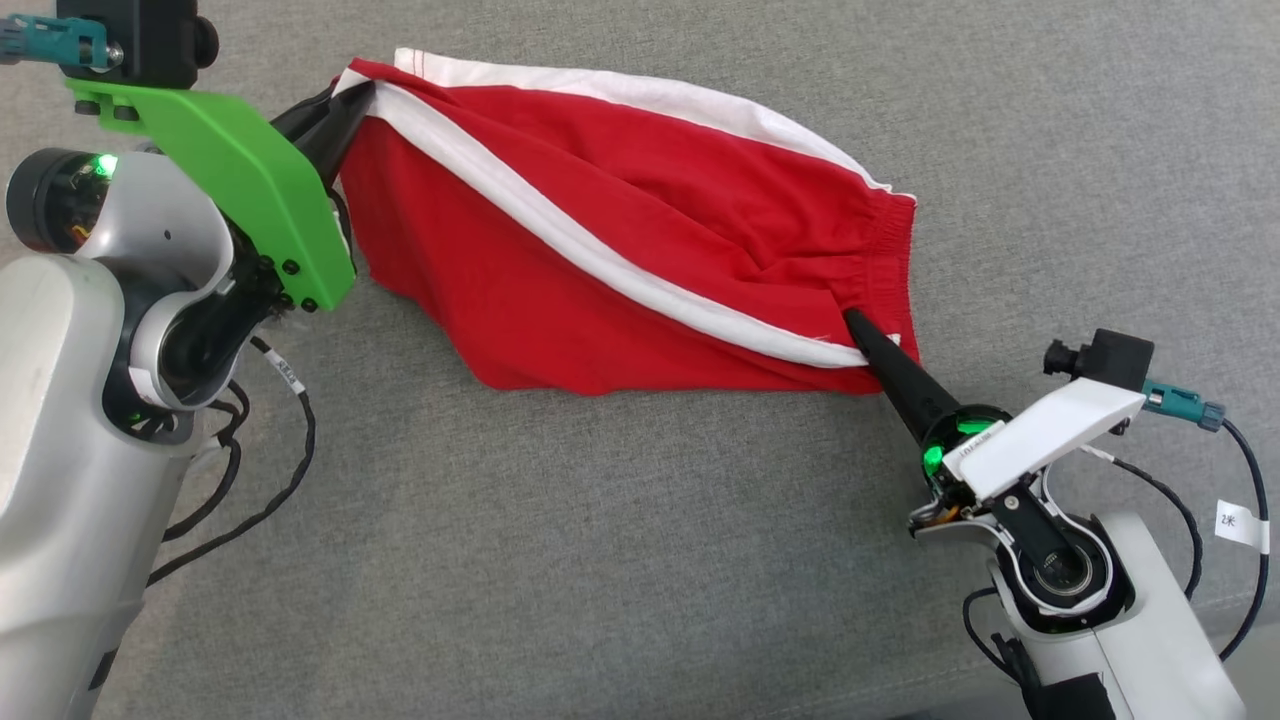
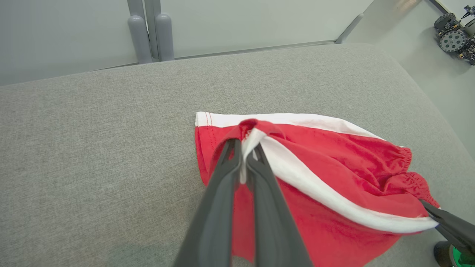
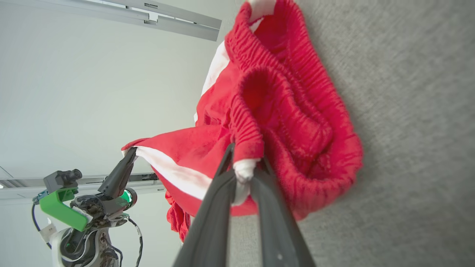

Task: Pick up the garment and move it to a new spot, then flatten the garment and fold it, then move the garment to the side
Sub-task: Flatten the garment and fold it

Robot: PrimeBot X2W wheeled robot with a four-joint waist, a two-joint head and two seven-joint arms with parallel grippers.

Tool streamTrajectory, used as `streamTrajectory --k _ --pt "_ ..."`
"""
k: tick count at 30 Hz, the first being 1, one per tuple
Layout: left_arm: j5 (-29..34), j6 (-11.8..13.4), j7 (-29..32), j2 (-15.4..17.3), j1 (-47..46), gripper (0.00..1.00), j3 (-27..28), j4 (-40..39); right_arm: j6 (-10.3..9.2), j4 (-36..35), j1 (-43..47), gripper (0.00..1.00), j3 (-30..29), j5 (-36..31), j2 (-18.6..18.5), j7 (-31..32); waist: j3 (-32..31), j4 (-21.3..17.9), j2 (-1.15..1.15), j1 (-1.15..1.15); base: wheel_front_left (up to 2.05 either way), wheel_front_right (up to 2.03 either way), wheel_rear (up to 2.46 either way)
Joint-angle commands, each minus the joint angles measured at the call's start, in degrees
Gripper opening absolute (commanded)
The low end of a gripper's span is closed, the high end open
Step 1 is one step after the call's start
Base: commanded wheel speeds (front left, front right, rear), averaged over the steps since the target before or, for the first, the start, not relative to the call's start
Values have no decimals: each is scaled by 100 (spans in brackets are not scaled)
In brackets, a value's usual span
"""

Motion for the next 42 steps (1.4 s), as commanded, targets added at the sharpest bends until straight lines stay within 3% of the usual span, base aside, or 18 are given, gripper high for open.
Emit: streamTrajectory --k 1,9,16,26,42 --pt "5 -30 -35 2 -120 0 33 59 1 -40 -115 0 27 54 2 -20 2 -20 0 0 0 0 0" --pt "8 -66 -63 69 -143 0 37 286 1 219 -627 0 -168 -404 -4 302 -45 -137 0 0 0 0 0" --pt "15 -123 -98 -69 -232 0 -58 507 1 1511 -1651 0 -420 -526 -1 391 -111 -97 0 0 0 0 0" --pt "116 -264 -171 -233 -481 0 -213 931 1 2801 -2680 0 -97 -273 -2 112 -115 -118 0 0 0 0 0" --pt "146 -293 -283 -80 -525 0 -185 1449 1 3141 -2625 0 450 -69 -3 -77 -270 -414 0 0 0 0 0"
